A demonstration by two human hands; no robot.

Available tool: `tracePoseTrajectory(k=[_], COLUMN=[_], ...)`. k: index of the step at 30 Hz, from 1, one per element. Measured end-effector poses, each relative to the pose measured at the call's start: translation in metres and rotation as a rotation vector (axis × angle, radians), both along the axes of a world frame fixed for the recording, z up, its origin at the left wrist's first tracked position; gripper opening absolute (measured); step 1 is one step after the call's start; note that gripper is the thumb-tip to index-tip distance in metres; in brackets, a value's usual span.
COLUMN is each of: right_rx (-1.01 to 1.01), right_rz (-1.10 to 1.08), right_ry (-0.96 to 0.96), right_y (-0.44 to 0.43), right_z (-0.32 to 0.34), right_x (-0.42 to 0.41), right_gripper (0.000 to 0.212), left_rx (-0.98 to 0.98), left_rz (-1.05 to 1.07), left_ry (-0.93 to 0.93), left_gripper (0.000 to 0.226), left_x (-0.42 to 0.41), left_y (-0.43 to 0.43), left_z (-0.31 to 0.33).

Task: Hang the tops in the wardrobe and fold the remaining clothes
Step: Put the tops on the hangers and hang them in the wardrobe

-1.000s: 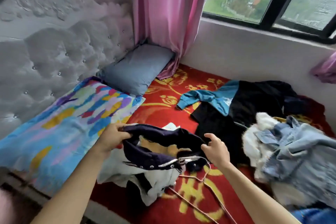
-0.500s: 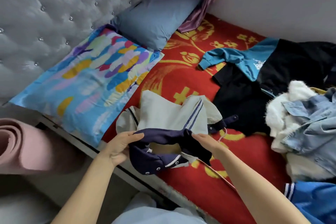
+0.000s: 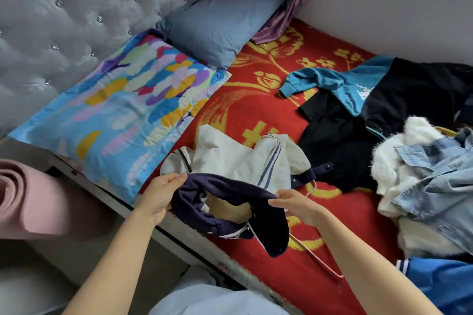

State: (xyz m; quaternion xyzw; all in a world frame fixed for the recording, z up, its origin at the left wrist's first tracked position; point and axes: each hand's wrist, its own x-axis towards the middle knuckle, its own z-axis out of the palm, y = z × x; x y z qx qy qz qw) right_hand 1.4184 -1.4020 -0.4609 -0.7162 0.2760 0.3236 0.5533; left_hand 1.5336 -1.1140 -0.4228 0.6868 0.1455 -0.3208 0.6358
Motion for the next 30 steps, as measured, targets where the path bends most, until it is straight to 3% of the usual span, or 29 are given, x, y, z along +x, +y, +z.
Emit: tracePoseTrajectory(k=[3,6,11,15,17,20,21,23,25,28,30], right_rx=[0.126,0.277,0.205,-0.185,-0.304,-0.874,-0.926,-0.897,-0.866,-0.836,-0.840], right_rz=[-0.141,-0.336,-0.444,-0.308,-0.253,0.070,0.216,0.581,0.800,0.663,0.677], right_ry=[-0.063,-0.114,-0.131,-0.173,-0.284,-0.842,-1.033,-1.176,-1.083,-0.874,-0.626], right_y=[-0.012,-0.032,-0.037,-0.019,-0.008,0.004,0.010,0.024,0.029,0.024,0.009], right_z=[-0.003,0.002,0.017,0.027,0.027,0.021,0.021,0.021,0.019,0.031,0.038], right_x=[-0.008,-0.010,0.001,0.018,0.021,0.010,0.006,-0.001,0.000,0.017,0.029], right_gripper=[0.018,0.053,0.028,0.033,0.013,0.018,0.014,0.018,0.025,0.033,0.034], left_rx=[0.045,0.037,-0.027,-0.079,-0.109,-0.145,-0.150,-0.156,-0.152,-0.129,-0.124], left_rz=[0.000,-0.047,0.022,0.142,0.183,0.222,0.231,0.237,0.219,0.182,0.179], left_ry=[-0.026,0.019,0.144,0.215,0.252,0.233,0.215,0.172,0.104,0.031,0.022], left_gripper=[0.022,0.015,0.032,0.011,0.009,0.012,0.009,0.005,0.010,0.017,0.018], left_x=[0.002,0.006,0.016,0.020,0.020,0.024,0.024,0.025,0.026,0.025,0.026], left_y=[0.000,0.002,0.004,0.000,-0.004,-0.012,-0.016,-0.024,-0.030,-0.032,-0.029], left_z=[-0.002,-0.004,-0.002,0.002,0.006,0.012,0.015,0.020,0.023,0.031,0.037])
